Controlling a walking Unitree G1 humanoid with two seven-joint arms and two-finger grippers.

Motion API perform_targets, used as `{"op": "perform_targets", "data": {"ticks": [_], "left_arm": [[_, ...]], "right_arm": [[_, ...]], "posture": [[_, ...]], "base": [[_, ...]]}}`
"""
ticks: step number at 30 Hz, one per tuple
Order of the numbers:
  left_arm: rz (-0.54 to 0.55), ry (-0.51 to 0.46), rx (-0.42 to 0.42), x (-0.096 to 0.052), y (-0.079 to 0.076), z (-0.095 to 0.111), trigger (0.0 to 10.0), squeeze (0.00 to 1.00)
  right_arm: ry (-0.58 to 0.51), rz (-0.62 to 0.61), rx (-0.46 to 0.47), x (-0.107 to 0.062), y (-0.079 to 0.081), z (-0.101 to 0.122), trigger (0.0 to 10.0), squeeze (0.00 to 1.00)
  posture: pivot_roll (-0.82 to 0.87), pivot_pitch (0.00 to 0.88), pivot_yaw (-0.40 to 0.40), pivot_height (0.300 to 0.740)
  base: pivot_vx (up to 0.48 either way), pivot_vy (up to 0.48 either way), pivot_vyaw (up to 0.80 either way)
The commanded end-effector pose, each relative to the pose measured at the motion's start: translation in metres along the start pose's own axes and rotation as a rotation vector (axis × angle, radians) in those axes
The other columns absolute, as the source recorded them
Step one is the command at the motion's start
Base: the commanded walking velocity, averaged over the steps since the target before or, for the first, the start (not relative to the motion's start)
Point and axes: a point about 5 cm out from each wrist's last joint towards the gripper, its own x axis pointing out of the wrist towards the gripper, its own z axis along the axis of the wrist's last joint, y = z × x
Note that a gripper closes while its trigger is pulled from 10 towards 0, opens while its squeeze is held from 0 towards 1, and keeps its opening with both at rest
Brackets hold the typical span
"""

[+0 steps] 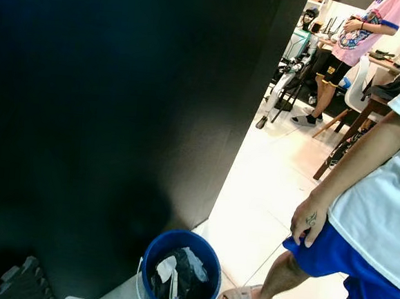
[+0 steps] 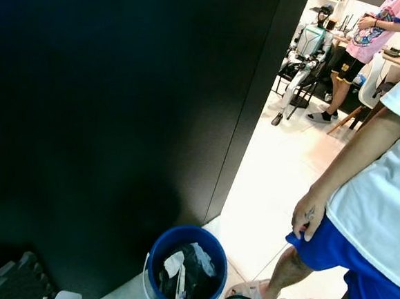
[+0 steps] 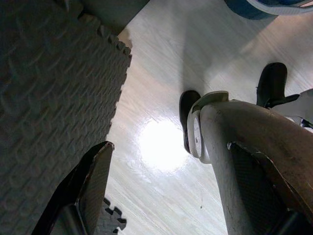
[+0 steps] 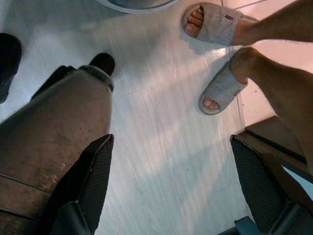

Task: Clean up the room

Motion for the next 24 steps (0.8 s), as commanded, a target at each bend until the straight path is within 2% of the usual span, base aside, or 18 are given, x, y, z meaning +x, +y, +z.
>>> {"op": "perform_targets", "data": {"ticks": [1,24], "left_arm": [[-0.014,0.048,0.007,-0.0012,-0.0056,-0.0116,10.0,0.0],[-0.015,0.051,0.02,-0.0013,-0.0081,-0.0132,10.0,0.0]], "right_arm": [[0.017,0.001,-0.009,-0.0002,-0.0004,-0.0034,10.0,0.0],[0.024,0.0,-0.027,-0.0004,-0.0022,-0.0044,10.0,0.0]], "posture": [[0.17,0.0,-0.162,0.74],[0.17,0.0,-0.169,0.74]], "base": [[-0.315,0.0,0.0],[-0.325,0.0,0.0]]}}
